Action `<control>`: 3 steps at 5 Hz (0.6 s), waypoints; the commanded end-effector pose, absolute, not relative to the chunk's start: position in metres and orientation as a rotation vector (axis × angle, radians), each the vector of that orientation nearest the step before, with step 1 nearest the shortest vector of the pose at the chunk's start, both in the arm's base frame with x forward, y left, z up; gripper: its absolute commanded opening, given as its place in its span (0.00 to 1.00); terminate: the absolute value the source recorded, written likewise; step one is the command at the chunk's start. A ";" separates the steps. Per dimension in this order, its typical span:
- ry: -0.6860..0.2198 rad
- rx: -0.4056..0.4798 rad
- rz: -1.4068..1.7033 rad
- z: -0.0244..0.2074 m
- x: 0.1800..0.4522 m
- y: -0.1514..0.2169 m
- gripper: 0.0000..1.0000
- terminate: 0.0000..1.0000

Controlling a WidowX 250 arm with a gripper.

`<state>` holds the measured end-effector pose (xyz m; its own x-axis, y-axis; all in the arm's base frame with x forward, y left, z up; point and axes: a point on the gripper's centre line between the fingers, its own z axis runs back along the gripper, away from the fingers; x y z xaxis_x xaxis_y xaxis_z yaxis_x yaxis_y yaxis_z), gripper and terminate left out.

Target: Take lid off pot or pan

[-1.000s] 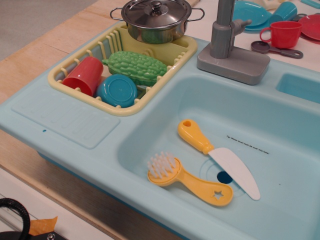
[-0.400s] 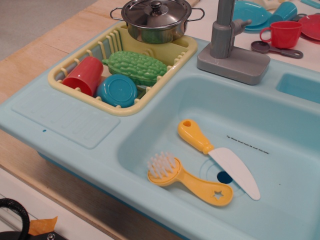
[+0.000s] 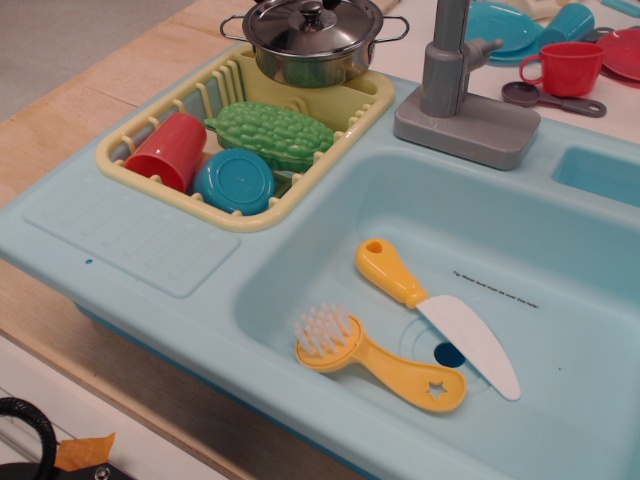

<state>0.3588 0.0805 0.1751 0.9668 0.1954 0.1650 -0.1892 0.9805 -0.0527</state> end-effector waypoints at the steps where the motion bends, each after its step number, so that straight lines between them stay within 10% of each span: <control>1: -0.162 -0.033 0.211 0.176 0.360 0.088 1.00 0.00; 2: -0.152 -0.015 0.233 0.172 0.363 0.087 1.00 0.00; 3: -0.125 -0.025 0.245 0.167 0.365 0.088 0.00 0.00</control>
